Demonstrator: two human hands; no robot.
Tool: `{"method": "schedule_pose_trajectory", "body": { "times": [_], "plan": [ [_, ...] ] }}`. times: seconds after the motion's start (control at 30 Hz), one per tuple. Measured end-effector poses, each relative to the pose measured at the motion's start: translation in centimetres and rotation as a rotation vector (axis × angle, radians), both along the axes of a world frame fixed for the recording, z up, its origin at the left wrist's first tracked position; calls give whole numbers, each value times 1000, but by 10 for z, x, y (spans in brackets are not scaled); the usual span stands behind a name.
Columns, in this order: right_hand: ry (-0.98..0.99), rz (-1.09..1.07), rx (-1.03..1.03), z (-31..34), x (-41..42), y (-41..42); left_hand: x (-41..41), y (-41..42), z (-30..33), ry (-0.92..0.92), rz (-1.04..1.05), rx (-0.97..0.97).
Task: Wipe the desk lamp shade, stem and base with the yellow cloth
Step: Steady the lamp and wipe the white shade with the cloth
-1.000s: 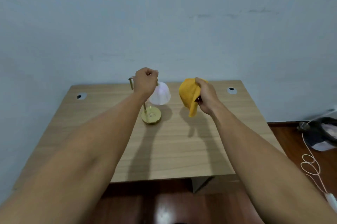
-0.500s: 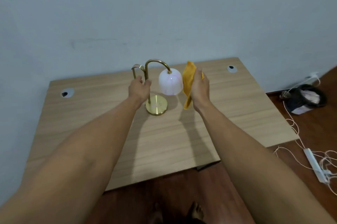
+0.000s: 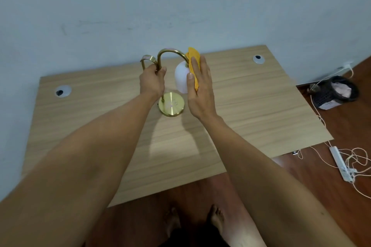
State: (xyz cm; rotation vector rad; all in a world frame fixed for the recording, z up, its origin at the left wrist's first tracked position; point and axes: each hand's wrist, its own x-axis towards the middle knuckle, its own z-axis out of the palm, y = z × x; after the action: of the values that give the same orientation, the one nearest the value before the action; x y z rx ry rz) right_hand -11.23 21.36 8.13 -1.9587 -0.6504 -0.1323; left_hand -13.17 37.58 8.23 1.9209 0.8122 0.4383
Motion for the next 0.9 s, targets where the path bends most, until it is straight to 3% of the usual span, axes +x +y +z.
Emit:
{"method": "schedule_pose_trajectory", "body": {
  "times": [0.2,0.4,0.5,0.6,0.7,0.9],
  "plan": [
    [108,-79,127,-7,-11,1,1,0,3,6,8,-23],
    [473,-325,362,2,-9,1,-1,-1,4,14,2,-28],
    [263,-280,363,20,-19,9,-1,-1,5,12,5,-40],
    [60,-159,209,11,-28,22,0,-1,7,17,5,-49],
    [26,-143,109,-12,-30,21,-1,-1,8,27,-9,-35],
    [93,-159,170,-23,-38,9,-1,2,7,46,-17,-19]
  ]
}}
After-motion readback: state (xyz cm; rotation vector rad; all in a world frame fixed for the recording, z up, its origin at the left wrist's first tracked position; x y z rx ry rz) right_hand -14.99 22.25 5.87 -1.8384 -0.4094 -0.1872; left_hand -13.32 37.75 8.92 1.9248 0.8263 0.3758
